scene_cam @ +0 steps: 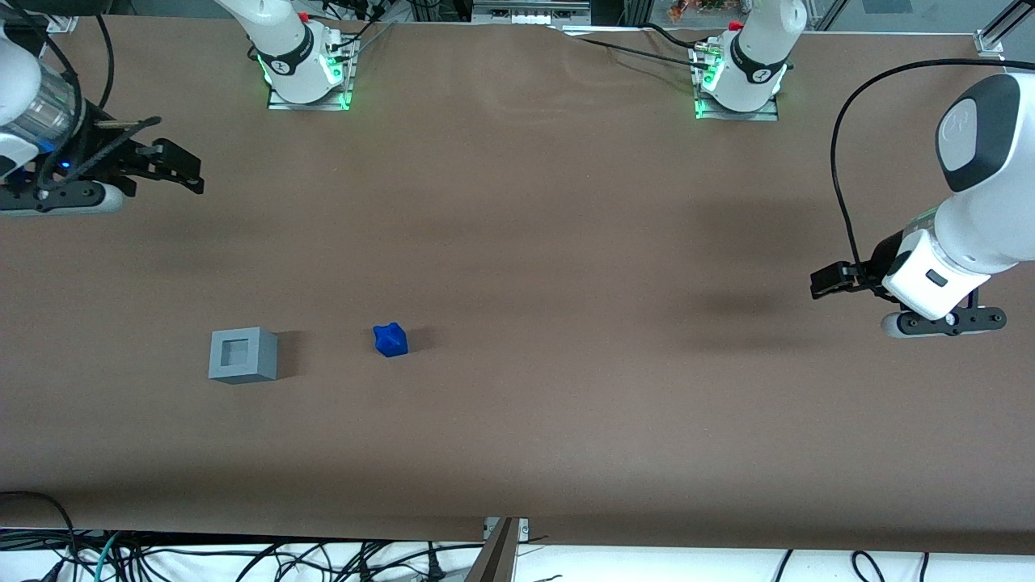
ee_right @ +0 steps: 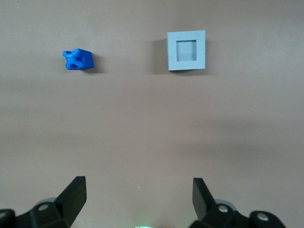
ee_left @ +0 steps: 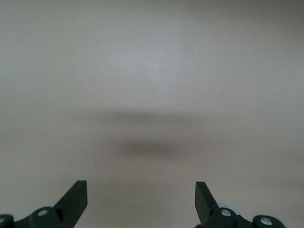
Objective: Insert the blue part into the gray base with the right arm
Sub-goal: 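Move the right gripper over the blue part, lower and grasp it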
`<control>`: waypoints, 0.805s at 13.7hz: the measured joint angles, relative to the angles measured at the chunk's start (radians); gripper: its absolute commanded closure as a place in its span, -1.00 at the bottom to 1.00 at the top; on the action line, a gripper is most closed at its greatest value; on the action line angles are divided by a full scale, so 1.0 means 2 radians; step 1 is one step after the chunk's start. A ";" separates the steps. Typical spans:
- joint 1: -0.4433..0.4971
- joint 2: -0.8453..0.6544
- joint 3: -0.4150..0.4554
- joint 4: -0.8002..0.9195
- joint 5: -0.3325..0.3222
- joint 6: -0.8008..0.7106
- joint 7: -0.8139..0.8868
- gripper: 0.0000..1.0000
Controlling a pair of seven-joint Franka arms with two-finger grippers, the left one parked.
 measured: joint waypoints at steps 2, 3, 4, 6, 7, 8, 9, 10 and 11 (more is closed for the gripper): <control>0.011 0.015 0.002 -0.001 0.000 0.020 0.006 -0.98; 0.018 0.025 0.002 -0.001 0.000 0.032 0.012 -0.98; 0.024 0.035 0.002 -0.002 0.000 0.043 0.023 -0.98; 0.041 0.056 0.004 -0.004 0.001 0.068 0.048 -0.98; 0.051 0.066 0.005 -0.007 0.001 0.083 0.064 -0.98; 0.060 0.075 0.006 -0.013 0.001 0.101 0.079 -0.98; 0.069 0.085 0.006 -0.022 0.001 0.124 0.090 -0.98; 0.077 0.094 0.007 -0.034 0.001 0.152 0.100 -0.98; 0.082 0.103 0.007 -0.050 0.001 0.187 0.107 -0.98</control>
